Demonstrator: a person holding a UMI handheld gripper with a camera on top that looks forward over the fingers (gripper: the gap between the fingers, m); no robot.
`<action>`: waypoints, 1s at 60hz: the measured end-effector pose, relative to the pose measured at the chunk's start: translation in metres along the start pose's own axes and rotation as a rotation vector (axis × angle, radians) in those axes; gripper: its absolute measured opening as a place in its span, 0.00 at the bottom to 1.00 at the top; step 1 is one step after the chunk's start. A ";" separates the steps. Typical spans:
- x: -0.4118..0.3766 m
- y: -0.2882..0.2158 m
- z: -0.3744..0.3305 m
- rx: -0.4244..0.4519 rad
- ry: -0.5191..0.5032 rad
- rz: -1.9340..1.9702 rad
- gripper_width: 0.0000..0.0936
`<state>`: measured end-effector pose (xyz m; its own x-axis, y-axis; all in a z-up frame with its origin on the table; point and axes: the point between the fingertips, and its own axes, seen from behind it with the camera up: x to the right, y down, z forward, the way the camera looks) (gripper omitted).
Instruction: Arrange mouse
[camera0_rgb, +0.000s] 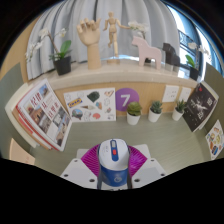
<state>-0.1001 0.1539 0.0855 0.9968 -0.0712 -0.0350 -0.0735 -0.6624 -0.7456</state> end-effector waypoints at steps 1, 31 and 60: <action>0.000 0.009 0.005 -0.015 0.008 -0.003 0.36; 0.010 0.079 0.013 -0.099 0.057 0.012 0.85; 0.026 -0.052 -0.252 0.211 -0.010 0.041 0.91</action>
<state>-0.0777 -0.0017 0.2907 0.9934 -0.0874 -0.0741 -0.1075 -0.4878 -0.8663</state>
